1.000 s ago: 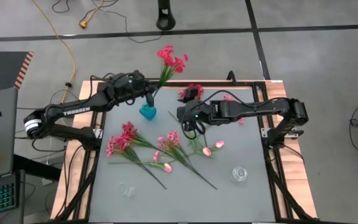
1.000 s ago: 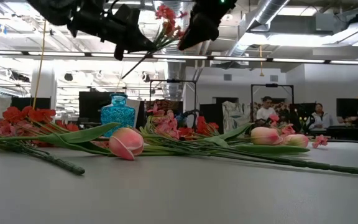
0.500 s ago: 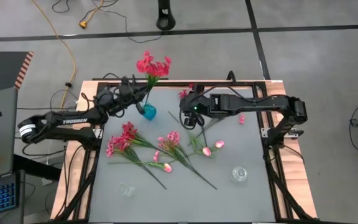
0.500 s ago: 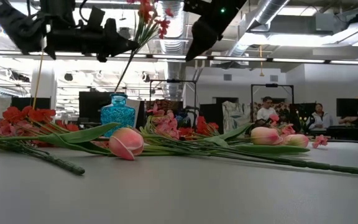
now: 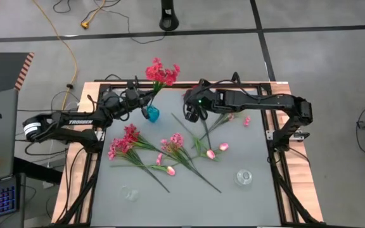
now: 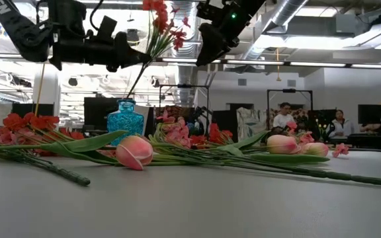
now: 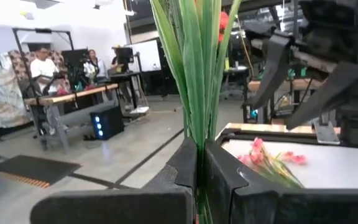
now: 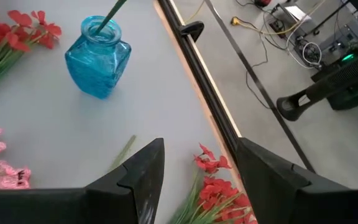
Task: Sort flowers into vase by color
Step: Put the right red flower into the blue vase
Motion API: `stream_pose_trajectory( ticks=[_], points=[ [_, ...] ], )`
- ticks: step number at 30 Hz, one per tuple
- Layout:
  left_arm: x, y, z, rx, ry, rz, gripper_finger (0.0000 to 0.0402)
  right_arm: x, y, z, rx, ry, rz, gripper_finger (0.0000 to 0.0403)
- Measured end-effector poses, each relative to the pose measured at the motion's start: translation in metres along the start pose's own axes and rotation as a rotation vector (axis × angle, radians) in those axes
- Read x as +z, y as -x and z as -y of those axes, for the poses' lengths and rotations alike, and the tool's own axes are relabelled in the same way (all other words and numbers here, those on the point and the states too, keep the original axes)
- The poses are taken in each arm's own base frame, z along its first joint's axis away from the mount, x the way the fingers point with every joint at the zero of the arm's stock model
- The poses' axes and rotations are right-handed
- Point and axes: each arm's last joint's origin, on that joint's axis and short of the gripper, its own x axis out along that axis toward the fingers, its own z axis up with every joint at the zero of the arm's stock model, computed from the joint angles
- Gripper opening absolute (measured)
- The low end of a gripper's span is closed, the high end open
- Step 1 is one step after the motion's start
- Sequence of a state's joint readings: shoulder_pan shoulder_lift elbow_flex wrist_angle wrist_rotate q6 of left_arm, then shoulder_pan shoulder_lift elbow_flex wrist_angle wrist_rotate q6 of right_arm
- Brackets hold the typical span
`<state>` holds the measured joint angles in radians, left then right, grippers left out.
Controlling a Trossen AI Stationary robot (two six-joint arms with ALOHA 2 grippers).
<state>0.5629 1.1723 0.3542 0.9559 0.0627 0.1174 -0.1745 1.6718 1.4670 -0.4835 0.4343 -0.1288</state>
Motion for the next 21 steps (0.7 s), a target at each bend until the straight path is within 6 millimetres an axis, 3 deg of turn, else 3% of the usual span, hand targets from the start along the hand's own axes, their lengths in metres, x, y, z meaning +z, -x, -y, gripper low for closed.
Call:
stream_pose_trajectory(
  ticks=[17,21],
  points=[
    [-0.0087,-0.0002,0.0003,0.016,0.035,-0.084,0.0001,-0.0003,0.0001,-0.0003,0.001,0.002,-0.003,0.0225],
    [-0.0087,-0.0002,0.0003,0.016,0.035,-0.085,0.0023,-0.0003,0.0002,-0.0006,0.002,0.003,-0.003,0.0225]
  ],
)
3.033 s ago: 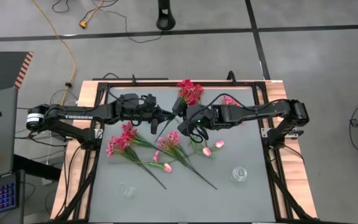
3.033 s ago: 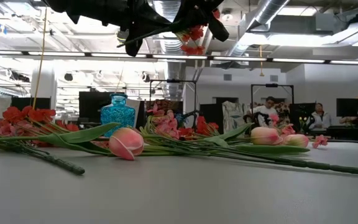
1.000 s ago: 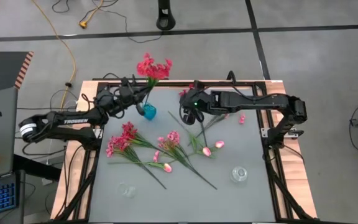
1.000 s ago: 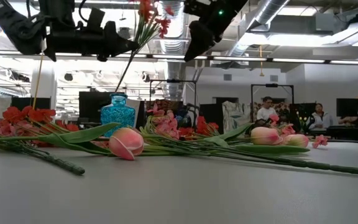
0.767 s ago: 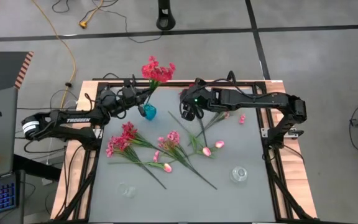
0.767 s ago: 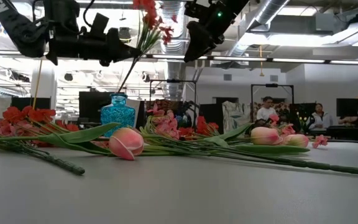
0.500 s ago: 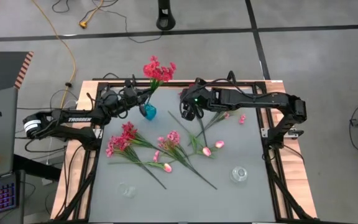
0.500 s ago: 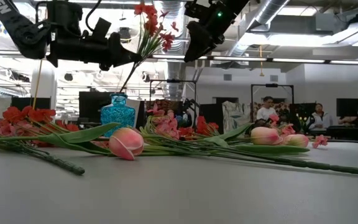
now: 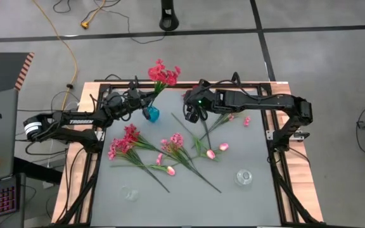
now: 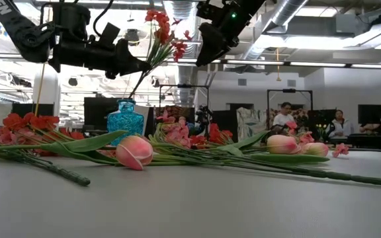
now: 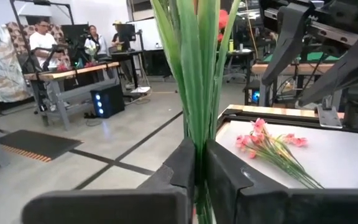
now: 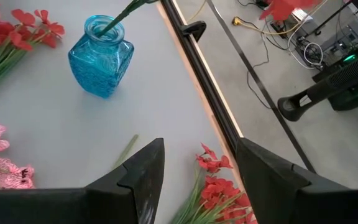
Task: Sort flowers into vase by color
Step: Put the right red flower into the blue vase, then put the top red flower into the blue vase
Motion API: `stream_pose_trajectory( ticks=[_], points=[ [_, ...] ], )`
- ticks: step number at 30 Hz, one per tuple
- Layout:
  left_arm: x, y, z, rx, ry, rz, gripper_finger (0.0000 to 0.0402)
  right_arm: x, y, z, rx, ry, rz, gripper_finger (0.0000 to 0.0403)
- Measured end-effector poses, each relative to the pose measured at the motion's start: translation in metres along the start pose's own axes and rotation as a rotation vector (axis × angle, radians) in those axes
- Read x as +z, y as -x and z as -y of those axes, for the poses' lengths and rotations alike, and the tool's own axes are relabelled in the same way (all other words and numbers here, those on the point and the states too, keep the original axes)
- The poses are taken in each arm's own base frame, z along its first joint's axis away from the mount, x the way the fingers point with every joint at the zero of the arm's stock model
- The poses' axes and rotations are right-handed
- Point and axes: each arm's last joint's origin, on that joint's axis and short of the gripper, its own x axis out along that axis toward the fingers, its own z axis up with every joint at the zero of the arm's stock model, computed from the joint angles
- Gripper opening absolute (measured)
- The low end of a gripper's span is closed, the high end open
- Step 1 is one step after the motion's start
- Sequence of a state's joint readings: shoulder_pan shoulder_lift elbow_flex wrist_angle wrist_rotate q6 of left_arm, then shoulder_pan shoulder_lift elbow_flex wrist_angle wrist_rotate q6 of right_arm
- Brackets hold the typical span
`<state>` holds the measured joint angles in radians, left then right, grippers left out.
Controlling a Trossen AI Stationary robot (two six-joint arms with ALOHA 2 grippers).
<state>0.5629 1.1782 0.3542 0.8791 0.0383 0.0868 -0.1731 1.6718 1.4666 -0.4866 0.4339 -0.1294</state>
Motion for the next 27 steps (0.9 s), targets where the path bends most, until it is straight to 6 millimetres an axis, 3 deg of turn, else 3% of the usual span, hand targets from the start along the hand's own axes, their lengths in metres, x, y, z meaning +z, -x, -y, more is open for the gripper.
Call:
stream_pose_trajectory(
  ticks=[8,15,20,27],
  points=[
    [0.000,0.002,0.000,-0.001,0.024,-0.019,0.0093,-0.002,0.000,0.000,0.002,0.004,-0.015,0.0225],
    [0.007,0.015,0.000,-0.005,0.030,-0.076,0.0143,-0.007,-0.002,0.003,-0.011,-0.164,-0.063,0.0225],
    [0.021,0.030,-0.001,-0.005,0.015,-0.066,0.0157,-0.017,-0.006,0.013,-0.042,-0.313,-0.147,0.0225],
    [0.033,0.053,-0.001,-0.005,-0.007,-0.064,0.0157,-0.026,-0.018,0.021,-0.028,-0.335,-0.220,0.0225]
  ],
)
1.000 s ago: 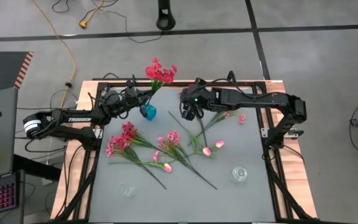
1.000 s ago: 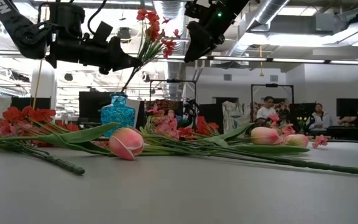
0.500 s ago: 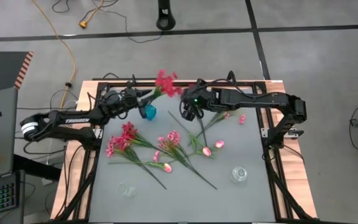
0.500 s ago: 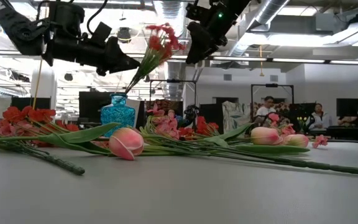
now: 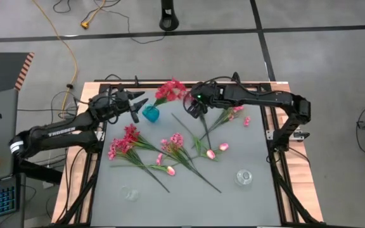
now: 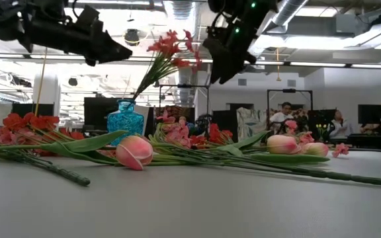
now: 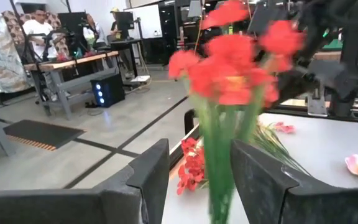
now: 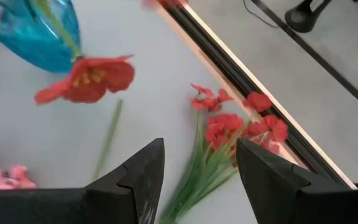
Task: Sort flowers into vase by color
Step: Put the top red flower into the blue vase
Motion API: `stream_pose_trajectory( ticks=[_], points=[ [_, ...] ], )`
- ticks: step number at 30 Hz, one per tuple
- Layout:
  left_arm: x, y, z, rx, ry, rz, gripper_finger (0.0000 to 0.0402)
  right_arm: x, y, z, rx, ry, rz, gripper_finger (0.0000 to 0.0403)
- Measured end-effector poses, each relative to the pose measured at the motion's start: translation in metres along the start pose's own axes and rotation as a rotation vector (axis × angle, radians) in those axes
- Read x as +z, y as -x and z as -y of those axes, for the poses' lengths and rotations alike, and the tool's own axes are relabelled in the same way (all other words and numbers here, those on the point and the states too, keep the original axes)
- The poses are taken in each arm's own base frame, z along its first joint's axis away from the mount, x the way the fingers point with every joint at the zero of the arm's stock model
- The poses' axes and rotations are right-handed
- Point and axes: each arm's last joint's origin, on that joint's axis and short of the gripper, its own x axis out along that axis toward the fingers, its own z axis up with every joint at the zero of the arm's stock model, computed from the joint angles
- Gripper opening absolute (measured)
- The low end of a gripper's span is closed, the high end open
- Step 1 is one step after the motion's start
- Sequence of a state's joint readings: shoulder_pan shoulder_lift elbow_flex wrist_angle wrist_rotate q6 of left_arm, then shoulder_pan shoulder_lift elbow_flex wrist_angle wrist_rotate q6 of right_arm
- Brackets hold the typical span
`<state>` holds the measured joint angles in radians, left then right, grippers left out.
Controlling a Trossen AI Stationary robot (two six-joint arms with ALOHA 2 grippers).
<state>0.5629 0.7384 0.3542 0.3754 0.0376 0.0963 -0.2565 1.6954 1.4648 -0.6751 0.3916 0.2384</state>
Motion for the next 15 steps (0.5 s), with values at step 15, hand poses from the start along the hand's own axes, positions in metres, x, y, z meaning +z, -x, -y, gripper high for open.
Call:
stream_pose_trajectory(
  ticks=[15],
  points=[
    [-0.001,0.020,0.002,-0.012,0.009,-0.067,0.0157,0.020,-0.043,-0.040,0.112,0.051,0.277,0.0221]
  ],
)
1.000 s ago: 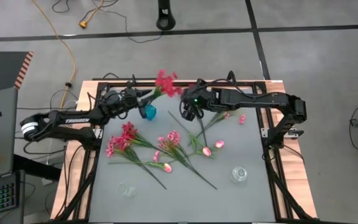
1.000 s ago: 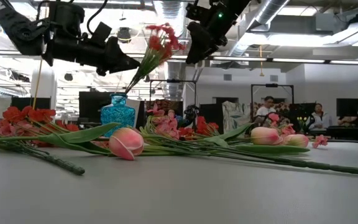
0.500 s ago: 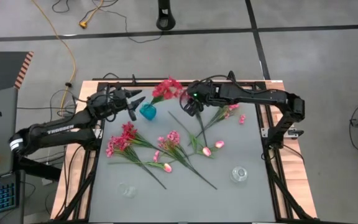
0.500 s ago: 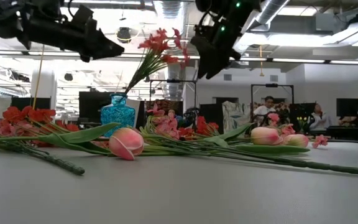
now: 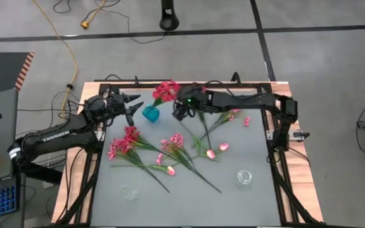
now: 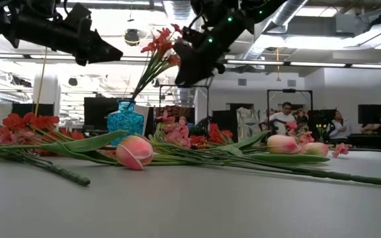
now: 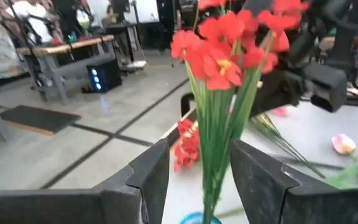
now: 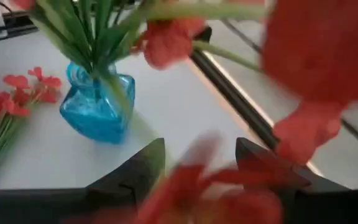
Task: Sort flowers into vase by color
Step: Put the top red flower into the blue vase
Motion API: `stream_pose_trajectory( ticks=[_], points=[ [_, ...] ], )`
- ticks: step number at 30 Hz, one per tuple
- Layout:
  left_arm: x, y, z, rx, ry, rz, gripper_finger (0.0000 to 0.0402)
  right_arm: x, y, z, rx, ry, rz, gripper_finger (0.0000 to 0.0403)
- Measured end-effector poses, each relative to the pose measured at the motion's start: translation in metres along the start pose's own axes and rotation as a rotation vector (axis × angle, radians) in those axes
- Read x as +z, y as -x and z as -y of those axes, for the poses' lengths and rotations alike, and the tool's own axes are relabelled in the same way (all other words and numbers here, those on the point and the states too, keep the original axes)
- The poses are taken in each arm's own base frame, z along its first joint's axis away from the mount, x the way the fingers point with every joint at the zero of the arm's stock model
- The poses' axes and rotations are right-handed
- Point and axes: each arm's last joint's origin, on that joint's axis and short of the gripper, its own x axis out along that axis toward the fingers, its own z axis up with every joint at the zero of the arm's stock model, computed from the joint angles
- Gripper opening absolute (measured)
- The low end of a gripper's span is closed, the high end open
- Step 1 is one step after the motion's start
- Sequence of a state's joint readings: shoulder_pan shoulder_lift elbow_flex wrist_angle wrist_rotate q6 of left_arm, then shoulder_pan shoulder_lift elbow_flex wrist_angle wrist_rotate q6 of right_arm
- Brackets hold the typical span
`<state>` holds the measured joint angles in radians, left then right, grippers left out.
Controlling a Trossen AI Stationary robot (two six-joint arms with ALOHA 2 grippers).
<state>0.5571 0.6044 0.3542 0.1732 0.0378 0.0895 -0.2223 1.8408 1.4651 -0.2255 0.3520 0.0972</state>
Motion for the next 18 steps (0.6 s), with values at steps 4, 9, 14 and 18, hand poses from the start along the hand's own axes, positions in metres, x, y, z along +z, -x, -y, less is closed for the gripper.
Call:
stream_pose_trajectory(
  ticks=[4,9,14,18],
  points=[
    [-0.002,-0.001,0.000,-0.001,0.007,-0.015,0.0157,0.009,-0.004,-0.007,0.057,0.015,0.115,0.0216],
    [-0.001,0.000,0.000,-0.002,0.008,-0.012,0.0157,0.006,0.000,-0.008,0.059,0.093,0.078,0.0209],
    [-0.001,0.000,0.000,-0.002,0.008,-0.013,0.0157,-0.005,0.008,0.003,0.030,0.046,-0.088,0.0203],
    [-0.001,0.000,0.000,-0.002,0.009,-0.011,0.0157,-0.022,0.006,0.016,-0.023,-0.034,-0.263,0.0202]
  ],
)
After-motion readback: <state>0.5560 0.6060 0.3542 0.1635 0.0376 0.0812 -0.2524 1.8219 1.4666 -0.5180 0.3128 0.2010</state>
